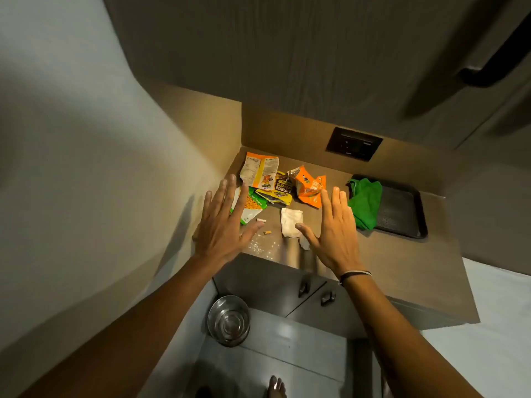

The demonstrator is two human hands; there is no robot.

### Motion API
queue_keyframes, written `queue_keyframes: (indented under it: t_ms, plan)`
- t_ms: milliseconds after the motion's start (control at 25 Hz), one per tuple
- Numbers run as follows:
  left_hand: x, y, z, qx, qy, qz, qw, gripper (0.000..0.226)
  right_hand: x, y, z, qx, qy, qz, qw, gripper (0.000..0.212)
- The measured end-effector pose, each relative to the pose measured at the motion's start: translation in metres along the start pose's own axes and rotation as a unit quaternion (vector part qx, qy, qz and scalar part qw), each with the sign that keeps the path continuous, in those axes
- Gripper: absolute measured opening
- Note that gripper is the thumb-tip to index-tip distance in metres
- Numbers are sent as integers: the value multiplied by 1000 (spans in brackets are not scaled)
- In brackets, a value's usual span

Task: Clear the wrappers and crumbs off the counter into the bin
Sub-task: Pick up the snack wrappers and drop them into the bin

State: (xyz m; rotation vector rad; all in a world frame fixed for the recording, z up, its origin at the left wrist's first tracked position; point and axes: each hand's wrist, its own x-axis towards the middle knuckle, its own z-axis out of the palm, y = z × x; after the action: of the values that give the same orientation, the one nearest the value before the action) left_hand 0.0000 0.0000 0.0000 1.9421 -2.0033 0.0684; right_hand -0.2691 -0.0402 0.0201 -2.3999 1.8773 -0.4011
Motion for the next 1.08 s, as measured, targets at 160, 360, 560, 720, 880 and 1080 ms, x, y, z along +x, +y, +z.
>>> queue_keyframes:
  t_ms: [160,360,560,720,880,1080]
  plan:
    - [75,8,30,-27,-58,-20,998,94,58,25,19,43,-25,-2,999,100]
    - [170,40,77,-11,-146,-56,988,72,134,38,47,43,-83,-7,996,88]
    - [193,31,123,-30,-124,-155,980,34,160,48,90,21,-56,-34,998,31]
    - [189,22,134,-41,-36,-159,986,25,156,55,101,-2,-1,-42,999,21]
    - [173,12,92,-55,97,-118,987,24,142,49,81,44,99,-37,993,26]
    - [79,5,25,-178,284,-104,936,18,72,-4,46,149,272,-95,946,54]
